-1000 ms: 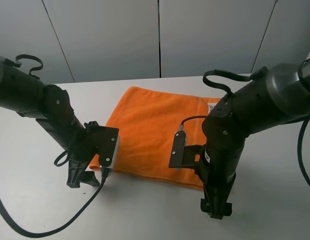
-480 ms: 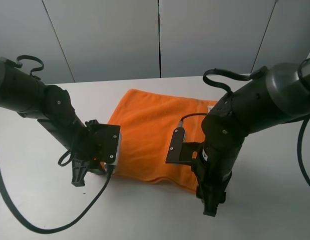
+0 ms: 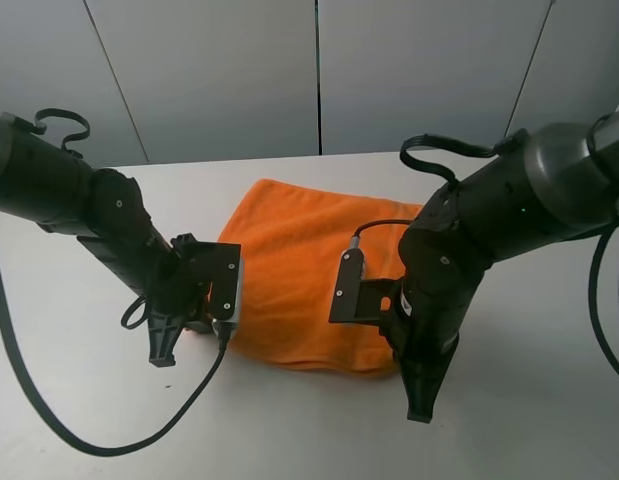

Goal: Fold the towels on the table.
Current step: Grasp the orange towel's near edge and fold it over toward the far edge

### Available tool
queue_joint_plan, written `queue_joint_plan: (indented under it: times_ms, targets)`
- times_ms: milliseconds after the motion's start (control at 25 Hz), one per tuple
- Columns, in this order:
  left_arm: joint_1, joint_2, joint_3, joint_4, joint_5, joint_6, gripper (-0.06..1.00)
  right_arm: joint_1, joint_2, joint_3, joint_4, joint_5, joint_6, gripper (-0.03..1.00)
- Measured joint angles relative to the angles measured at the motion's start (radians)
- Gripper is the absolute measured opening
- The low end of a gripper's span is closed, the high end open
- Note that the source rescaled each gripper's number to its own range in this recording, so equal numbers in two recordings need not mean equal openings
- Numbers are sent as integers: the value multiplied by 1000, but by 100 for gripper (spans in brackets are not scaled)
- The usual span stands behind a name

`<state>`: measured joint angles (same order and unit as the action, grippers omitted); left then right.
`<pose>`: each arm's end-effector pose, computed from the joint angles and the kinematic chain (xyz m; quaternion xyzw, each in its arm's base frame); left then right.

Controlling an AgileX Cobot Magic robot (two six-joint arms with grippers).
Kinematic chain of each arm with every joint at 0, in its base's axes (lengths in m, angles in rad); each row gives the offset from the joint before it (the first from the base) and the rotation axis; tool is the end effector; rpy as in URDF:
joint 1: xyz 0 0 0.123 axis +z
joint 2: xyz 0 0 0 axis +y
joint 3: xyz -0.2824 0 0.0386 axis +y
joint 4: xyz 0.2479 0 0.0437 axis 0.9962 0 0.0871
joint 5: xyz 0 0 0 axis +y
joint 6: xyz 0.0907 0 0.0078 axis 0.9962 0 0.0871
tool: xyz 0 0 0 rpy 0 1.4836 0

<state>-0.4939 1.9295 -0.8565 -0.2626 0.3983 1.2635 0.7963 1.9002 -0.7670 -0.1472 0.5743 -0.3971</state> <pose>0.2684 -0.1550 0.0881 0.6863 0.7188 -0.0226 0.1089 0.1929 0.1867 0.0811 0.6121 -0.7895 0.0425 0.0166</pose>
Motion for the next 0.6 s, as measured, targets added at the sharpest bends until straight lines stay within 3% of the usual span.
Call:
queue_joint_plan:
  times_ms: [320, 600]
  targets:
    - [0, -89, -16, 34, 137, -7, 1, 0, -70, -8, -7, 94, -3, 0]
    - [-2, -205, -16, 78, 169, -34, 1, 0, -182, -14, -130, 180, 12, 0]
